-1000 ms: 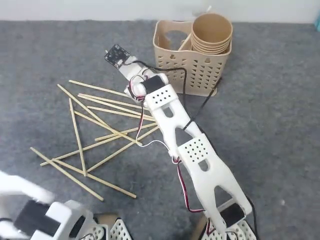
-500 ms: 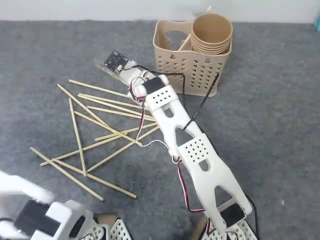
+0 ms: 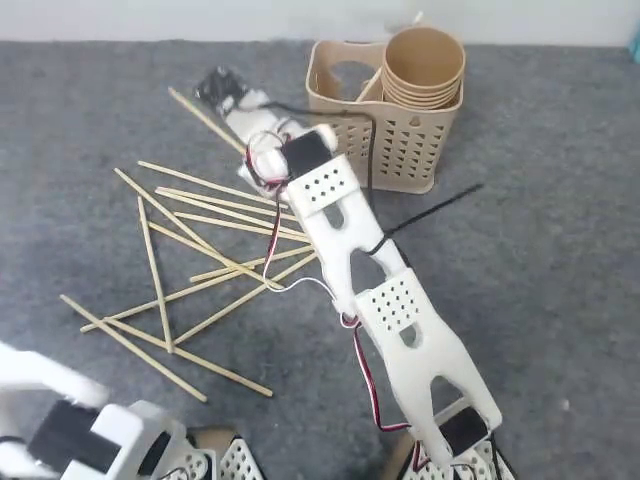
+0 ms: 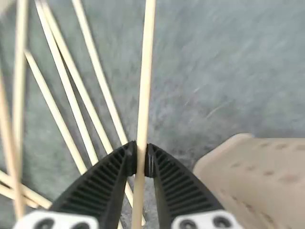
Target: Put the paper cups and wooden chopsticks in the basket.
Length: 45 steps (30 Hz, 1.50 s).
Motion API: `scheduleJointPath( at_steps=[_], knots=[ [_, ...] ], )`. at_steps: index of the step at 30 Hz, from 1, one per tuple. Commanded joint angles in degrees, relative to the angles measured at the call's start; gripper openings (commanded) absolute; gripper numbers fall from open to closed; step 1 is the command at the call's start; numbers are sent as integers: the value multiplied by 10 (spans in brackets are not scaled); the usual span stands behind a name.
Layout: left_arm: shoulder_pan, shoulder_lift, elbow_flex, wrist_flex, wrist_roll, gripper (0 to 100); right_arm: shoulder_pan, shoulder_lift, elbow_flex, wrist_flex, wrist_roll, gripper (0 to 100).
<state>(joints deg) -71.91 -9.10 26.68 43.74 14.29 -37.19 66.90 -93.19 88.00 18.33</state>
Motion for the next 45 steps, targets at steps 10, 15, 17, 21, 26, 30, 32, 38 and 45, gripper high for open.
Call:
scheduleJointPath(
  at_steps=[10, 15, 17, 21, 26, 30, 32, 38, 45],
  knots=[
    [1, -2, -4, -13, -1, 305, -5, -338, -33, 118, -18, 8],
    [1, -2, -4, -13, -1, 305, 17, -422, -27, 153, -43, 7],
    [1, -2, -4, -13, -1, 305, 40, -453, -8, 153, -64, 7],
    [-3, -2, -4, -14, -1, 305, 54, -548, 112, 153, -78, 7],
    [-4, -2, -4, -14, -1, 305, 57, -705, 320, 141, -95, 7],
    [0, -2, -4, -13, -1, 305, 96, -773, 455, 58, -93, 7],
    [0, -2, -4, -12, -1, 305, 118, -783, 512, 0, -93, 7],
    [2, -3, 1, -14, -1, 305, 162, -782, 677, -227, -94, 7],
    [52, -8, 19, -11, -1, 305, 161, -780, 846, -528, -93, 8]
  ],
)
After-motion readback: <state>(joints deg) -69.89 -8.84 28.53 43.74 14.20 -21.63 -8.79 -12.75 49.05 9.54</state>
